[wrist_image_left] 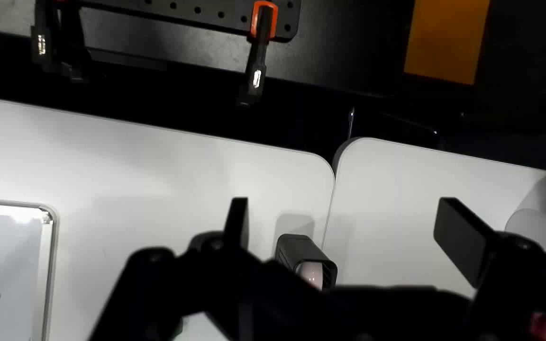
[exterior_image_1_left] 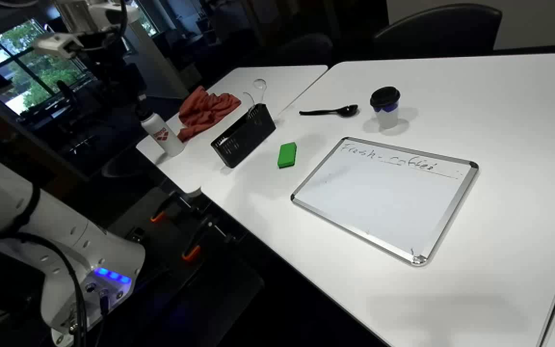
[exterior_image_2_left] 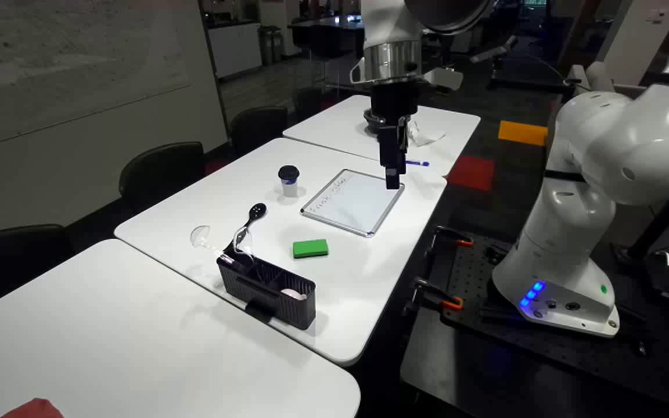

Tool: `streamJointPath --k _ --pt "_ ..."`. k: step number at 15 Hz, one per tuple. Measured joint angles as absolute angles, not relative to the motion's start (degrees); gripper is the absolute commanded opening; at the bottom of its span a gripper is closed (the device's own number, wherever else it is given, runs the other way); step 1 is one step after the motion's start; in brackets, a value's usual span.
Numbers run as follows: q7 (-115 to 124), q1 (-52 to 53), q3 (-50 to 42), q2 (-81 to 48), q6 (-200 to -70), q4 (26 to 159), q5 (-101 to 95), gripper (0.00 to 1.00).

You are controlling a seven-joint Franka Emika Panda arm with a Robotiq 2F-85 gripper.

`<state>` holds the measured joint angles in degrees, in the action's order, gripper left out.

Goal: Pick the black spoon on the counter and place it in the utensil holder

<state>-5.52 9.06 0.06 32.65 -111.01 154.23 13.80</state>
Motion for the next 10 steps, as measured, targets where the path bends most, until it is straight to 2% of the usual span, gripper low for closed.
streamJointPath --k 10 --pt "-2.8 7.9 0.6 32.1 -113.0 153.7 13.8 1.0"
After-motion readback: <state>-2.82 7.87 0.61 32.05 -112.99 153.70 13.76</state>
